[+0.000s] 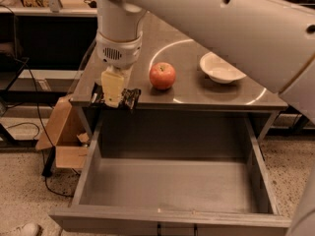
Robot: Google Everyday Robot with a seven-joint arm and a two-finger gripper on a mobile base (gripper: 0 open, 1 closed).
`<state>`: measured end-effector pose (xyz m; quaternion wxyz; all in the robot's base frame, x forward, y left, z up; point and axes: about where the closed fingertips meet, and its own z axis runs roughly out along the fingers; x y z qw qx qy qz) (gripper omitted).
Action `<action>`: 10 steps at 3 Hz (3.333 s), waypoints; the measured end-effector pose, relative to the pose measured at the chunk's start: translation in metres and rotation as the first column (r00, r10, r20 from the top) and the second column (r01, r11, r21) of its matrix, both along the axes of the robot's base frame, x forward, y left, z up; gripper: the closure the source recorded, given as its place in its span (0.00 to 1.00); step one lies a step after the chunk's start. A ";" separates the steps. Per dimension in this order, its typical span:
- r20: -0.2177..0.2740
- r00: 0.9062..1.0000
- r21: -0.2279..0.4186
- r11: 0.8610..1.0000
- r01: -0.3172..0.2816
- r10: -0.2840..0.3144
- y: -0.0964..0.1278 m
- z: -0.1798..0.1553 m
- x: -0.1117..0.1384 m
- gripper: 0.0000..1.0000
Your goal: Pick rxbar chocolate from top drawer and place on counter
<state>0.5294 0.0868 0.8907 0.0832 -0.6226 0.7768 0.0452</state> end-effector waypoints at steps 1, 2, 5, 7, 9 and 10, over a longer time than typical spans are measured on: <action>0.006 1.000 0.013 1.000 -0.023 0.023 0.004 -0.001 0.000 1.00; 0.008 0.998 0.034 0.997 -0.067 0.067 0.027 -0.002 0.012 1.00; 0.007 0.992 0.067 0.990 -0.126 0.126 0.058 -0.006 0.034 1.00; -0.009 0.968 0.153 0.957 -0.246 0.251 0.077 -0.005 0.073 1.00; 0.005 0.960 0.167 0.946 -0.278 0.281 0.089 -0.009 0.089 1.00; -0.003 0.969 0.134 0.960 -0.245 0.247 0.075 -0.017 0.100 1.00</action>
Offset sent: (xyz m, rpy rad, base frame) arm 0.0271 0.0550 -0.0030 0.0588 0.0012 0.1234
